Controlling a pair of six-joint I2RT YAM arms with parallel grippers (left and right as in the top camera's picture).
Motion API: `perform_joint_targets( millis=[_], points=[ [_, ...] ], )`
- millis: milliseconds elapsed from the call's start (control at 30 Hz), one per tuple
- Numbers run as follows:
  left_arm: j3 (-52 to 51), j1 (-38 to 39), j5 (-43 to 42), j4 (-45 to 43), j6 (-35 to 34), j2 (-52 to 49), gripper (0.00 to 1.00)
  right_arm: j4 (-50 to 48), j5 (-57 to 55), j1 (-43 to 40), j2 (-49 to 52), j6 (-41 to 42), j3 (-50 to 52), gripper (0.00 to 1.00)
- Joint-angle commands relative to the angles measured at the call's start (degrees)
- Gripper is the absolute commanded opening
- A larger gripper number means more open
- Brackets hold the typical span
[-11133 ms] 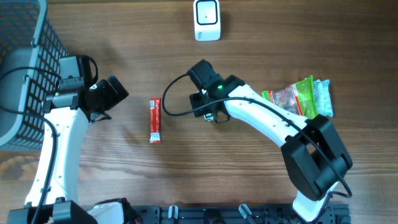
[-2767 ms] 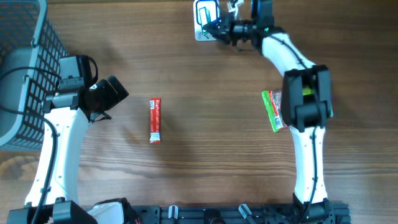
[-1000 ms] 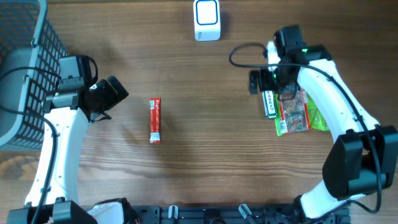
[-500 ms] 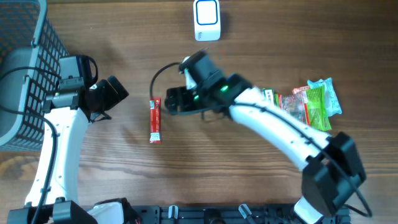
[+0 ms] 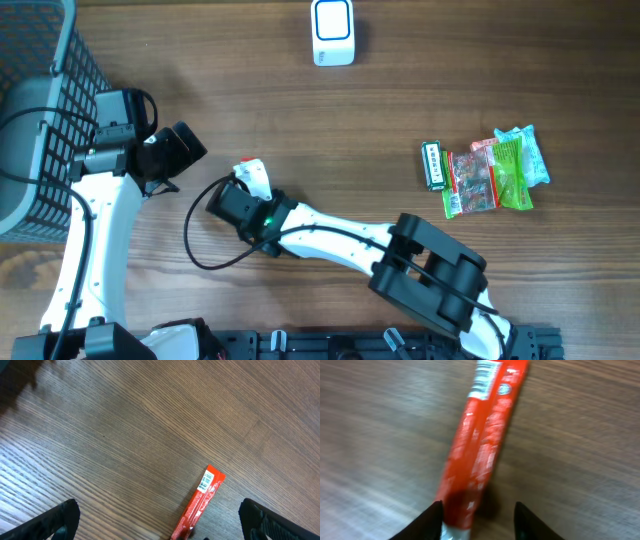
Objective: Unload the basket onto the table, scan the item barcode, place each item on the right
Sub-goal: 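Grasp the red Nescafe stick with the right gripper and lift it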
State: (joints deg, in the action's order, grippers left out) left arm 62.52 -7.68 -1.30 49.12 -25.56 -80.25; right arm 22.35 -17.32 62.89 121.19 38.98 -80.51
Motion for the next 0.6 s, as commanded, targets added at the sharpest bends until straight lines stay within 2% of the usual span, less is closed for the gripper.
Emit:
perform_joint_targets(
  millis=[0, 333, 533, 567],
  points=[
    [0.4, -0.3, 0.8, 0.0, 0.5, 0.2, 1.0, -0.2, -4.3, -1.4, 2.3, -0.2, 0.4, 0.42],
    [0.4, -0.3, 0.8, -0.1, 0.5, 0.2, 1.0, 4.5, -4.0, -5.2, 2.3, -1.5, 0.4, 0.41],
    [0.4, -0.3, 0.8, -0.1, 0.5, 0.2, 1.0, 14.0, 3.6, -15.2, 0.9, -2.8, 0.3, 0.41],
    [0.4, -0.3, 0.8, -0.1, 0.5, 0.2, 1.0, 15.2, 7.3, -17.7, 0.1, -6.6, 0.2, 0.46]
  ],
)
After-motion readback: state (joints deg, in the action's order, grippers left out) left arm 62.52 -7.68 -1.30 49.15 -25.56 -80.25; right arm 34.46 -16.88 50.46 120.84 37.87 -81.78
